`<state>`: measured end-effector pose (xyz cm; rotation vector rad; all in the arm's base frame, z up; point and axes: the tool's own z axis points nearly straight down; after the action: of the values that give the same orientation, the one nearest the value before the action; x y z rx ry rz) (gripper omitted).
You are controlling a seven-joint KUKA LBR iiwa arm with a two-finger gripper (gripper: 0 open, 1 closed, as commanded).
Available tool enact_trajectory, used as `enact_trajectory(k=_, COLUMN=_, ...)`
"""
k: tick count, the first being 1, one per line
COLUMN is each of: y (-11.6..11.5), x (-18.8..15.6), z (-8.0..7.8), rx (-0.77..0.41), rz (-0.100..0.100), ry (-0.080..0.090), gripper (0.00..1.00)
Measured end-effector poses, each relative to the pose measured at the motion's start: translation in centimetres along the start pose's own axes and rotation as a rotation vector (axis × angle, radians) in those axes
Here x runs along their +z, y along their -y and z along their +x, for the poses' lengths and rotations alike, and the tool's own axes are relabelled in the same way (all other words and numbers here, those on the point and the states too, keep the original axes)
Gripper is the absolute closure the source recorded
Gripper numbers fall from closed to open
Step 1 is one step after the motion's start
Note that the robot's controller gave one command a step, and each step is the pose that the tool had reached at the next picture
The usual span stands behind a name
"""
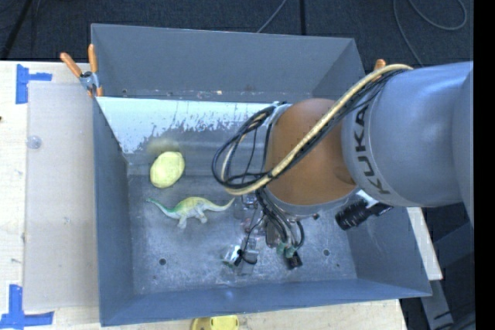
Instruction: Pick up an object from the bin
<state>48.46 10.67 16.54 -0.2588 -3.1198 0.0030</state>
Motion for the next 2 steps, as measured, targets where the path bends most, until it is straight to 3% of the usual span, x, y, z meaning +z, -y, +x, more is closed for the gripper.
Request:
enact_trajectory(k=1, y=0.0, x=-1.1, z=-0.4, rx=-0.001, rz=0.001, ry=0.004, gripper=0.00)
enact_trajectory(k=2, y=0.2, x=0.5, z=-0.4, rx=-0.274, rz=0.000, ry=0.000, gripper=0.00)
